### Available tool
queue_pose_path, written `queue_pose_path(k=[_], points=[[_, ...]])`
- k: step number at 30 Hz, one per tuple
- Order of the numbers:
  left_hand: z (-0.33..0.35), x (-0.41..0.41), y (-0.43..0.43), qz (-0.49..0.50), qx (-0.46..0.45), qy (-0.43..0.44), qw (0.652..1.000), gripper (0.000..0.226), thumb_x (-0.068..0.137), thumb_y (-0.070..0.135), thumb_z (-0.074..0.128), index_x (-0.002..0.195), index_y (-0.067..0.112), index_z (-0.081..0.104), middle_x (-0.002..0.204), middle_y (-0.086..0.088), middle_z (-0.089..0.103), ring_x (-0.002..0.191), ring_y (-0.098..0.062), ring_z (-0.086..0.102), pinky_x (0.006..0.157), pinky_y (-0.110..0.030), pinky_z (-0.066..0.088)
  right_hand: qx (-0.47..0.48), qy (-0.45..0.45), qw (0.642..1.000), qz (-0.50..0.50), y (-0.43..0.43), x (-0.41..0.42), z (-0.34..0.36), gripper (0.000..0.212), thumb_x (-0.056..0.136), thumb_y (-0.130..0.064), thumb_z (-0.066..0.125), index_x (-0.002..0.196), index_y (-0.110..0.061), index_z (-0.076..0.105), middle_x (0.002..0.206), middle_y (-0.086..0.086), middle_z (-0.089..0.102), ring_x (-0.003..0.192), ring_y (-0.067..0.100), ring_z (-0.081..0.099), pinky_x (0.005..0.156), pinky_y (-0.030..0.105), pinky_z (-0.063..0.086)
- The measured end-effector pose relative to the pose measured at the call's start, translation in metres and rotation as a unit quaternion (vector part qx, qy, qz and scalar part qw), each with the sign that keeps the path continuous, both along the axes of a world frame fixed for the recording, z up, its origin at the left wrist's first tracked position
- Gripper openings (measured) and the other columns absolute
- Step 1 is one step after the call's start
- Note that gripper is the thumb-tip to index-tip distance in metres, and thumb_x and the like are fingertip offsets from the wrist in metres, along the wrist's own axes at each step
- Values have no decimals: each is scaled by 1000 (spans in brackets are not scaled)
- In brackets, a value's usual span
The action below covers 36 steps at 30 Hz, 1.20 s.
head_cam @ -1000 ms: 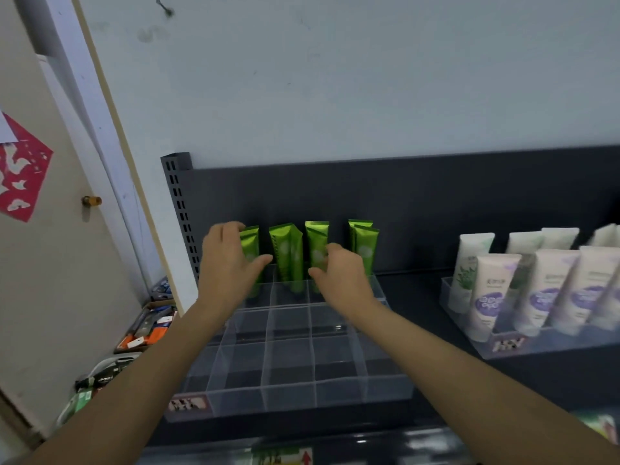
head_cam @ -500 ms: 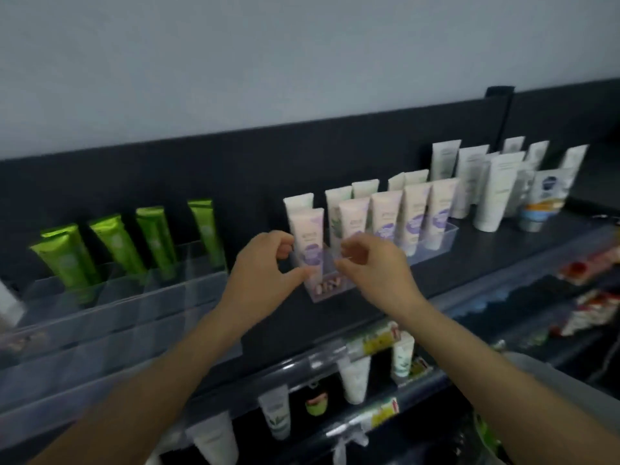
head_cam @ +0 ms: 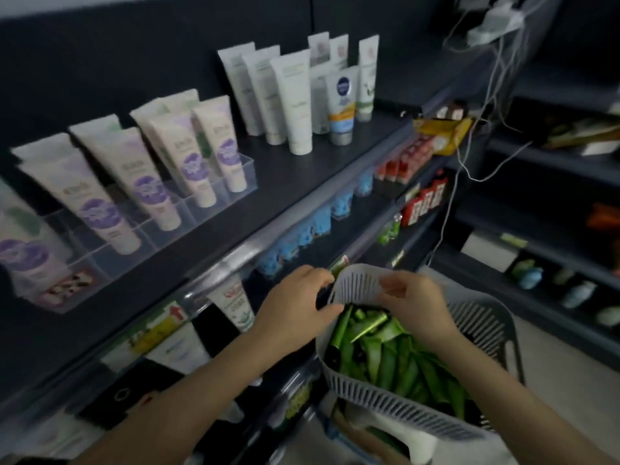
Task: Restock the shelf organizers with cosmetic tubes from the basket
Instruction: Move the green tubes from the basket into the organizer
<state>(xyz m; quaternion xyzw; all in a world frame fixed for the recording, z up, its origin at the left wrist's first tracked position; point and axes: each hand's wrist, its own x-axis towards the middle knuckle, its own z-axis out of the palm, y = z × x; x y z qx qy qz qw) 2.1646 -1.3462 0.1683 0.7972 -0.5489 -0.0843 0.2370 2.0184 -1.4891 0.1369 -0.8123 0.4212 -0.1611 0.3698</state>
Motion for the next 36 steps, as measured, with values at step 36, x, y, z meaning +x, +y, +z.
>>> queue_pose_path(k=[36], points=[[-299,-13,-190,-18,375,-28,926,32,84,39,65,93,9,60,100,-9,61,97,-31,54,78,-38,49,237,363,896,-99,-78,-74,-256,23,89,-9,48,100,-3,67,105,13,69,100,27,66,79,32,52]])
